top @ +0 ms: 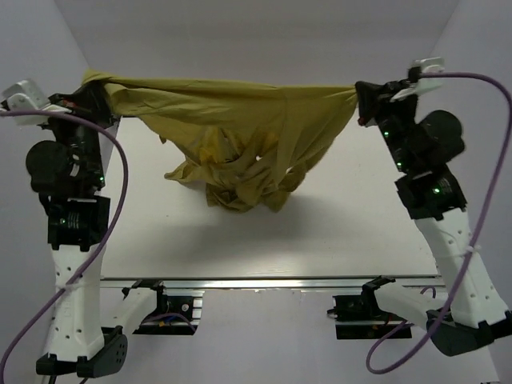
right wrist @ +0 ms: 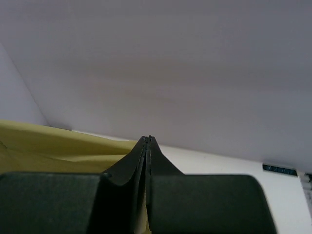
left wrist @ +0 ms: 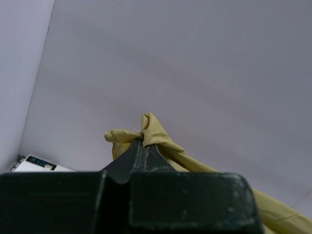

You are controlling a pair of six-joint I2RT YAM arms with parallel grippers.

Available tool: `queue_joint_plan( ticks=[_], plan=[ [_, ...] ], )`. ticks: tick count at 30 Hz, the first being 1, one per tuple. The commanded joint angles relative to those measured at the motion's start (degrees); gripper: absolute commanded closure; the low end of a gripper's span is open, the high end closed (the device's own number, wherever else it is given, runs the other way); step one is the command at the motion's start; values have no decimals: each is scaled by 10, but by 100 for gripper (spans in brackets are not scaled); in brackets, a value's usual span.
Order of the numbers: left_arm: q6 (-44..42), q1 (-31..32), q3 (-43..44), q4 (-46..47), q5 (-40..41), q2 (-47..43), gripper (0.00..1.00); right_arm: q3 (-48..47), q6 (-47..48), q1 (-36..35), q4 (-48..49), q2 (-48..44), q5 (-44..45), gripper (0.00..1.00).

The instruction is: Zip up the jacket

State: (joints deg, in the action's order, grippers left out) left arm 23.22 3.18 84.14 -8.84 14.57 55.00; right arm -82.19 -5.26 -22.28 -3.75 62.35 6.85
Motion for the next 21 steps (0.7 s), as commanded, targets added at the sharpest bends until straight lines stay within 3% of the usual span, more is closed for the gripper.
queue_joint_plan(
  ticks=[1,6,8,15,19,21],
  plan=[
    [-19,-1,46,-44,29,-16,100,-73,43,1,9,-42,32,100],
    [-32,-2,144,-38,-8,-47,100,-190,48,2,-36,-64,-22,100],
    [-31,-1,224,-42,-43,-35,100,-234,47,1,-42,-70,-35,100],
    [-22,-2,481,-37,-51,84,100,-274,50,2,-58,-104,-2,100],
    [4,-2,477,-20,-74,124,100,-246,66,1,-75,-101,40,100],
    [32,-2,408,-14,-118,141,100,-208,60,2,-93,-94,38,100]
  ],
)
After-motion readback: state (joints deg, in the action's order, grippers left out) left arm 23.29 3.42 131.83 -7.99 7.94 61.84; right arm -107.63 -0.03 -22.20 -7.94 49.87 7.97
